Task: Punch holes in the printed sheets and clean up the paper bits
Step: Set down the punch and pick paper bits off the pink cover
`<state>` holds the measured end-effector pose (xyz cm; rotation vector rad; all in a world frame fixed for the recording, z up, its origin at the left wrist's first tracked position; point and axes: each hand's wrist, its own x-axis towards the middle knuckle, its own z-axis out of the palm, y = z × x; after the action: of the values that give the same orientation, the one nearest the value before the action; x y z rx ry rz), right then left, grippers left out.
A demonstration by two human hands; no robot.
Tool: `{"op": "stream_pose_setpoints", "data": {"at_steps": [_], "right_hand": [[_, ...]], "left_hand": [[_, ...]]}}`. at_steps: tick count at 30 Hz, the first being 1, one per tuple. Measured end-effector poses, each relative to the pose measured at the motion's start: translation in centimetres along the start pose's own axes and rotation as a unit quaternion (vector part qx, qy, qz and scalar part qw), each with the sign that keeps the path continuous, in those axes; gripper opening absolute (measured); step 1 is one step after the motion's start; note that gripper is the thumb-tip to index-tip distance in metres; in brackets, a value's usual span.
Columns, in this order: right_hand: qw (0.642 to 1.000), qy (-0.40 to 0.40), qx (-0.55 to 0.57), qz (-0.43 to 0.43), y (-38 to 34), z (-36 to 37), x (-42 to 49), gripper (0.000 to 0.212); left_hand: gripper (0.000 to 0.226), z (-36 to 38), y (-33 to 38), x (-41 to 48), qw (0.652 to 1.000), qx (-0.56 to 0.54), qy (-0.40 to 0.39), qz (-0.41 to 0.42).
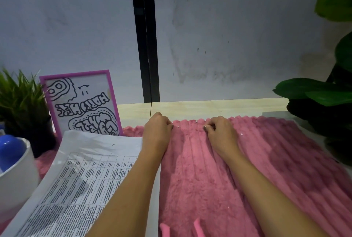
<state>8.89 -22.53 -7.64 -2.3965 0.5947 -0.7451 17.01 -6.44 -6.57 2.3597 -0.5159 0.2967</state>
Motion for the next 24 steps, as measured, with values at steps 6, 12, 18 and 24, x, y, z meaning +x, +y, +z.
{"op": "stream_pose_setpoints", "data": {"at_steps": [6,12,18,24], "right_hand": [[0.992,0.041,0.115,0.023,0.2,-0.2,0.3,0.02],[0.947,0.104,0.289,0.095,0.2,-1.6,0.8,0.02],[0.936,0.115,0.33,0.031,-3.3,-10.4,0.5,0.017],[0.93,0.152,0.334,-0.02,-0.7,-24.5,-10.5,0.011]], "left_hand": [[0.024,-1.0,0.0,0.3,0.983,-0.15,0.069,-0.075],[0.014,-5.6,3.1,0.6,0.963,-0.219,0.152,-0.047],[0.009,-8.0,11.3,-4.2,0.951,-0.291,0.078,0.067],[0.018,-5.3,22.6,-15.2,0.905,-0.371,-0.118,0.173]]}}
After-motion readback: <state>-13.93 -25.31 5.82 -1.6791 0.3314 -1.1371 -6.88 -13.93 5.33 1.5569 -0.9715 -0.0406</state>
